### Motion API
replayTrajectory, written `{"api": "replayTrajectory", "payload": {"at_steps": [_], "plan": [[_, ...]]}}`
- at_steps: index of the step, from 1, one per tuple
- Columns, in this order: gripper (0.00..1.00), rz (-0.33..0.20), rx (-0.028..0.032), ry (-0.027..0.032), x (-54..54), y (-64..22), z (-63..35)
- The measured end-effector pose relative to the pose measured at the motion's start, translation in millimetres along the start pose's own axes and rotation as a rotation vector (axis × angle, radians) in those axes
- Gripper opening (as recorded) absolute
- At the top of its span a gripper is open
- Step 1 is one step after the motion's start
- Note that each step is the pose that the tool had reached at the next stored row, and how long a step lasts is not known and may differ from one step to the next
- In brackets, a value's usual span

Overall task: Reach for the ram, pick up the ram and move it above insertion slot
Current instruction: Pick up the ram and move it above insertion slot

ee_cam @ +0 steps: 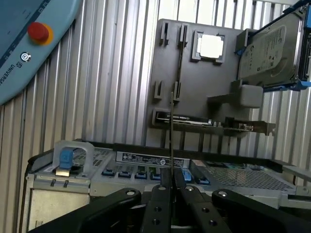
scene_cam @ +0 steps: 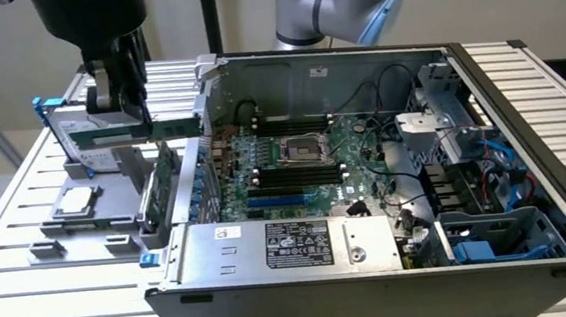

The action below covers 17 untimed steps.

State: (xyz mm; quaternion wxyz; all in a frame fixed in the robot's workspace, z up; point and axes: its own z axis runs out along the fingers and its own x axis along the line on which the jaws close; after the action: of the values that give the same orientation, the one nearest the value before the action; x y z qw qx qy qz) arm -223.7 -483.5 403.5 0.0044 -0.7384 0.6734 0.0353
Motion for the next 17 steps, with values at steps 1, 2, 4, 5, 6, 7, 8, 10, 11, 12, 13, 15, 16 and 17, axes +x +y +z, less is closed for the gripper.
{"api": "replayTrajectory", "payload": {"at_steps": [1,2,4,5,6,7,8,10,11,12,13,15,16,17], "plan": [[0.13,0.0,-0.0002,-0.0003,0.4,-4.3,-0.2],[0.13,0.0,-0.0003,-0.0006,0.8,-9.2,-0.4],[0.13,-0.001,-0.0007,-0.001,1.6,-18.2,-0.9],[0.13,-0.001,-0.0008,-0.0013,2.0,-22.6,-1.1],[0.13,-0.001,-0.0009,-0.0016,2.5,-27.1,-1.3],[0.13,-0.002,-0.001,-0.002,2.9,-31.7,-1.4],[0.13,-0.002,-0.0012,-0.0023,3.3,-36.2,-1.7],[0.13,-0.002,-0.0013,-0.0032,4.1,-45.4,-2.1],[0.13,-0.002,-0.0013,-0.0035,4.5,-49.9,-2.3],[0.13,-0.002,-0.0015,-0.0037,4.9,-54.4,-2.5],[0.13,-0.002,-0.0014,-0.004,5.2,-58.8,-2.7],[0.13,-0.002,-0.0015,-0.0042,5.8,-67.9,-3.1],[0.13,-0.002,-0.0015,-0.0043,5.9,-72.4,-3.3],[0.13,-0.002,-0.0015,-0.0042,6.0,-76.9,-3.5]]}}
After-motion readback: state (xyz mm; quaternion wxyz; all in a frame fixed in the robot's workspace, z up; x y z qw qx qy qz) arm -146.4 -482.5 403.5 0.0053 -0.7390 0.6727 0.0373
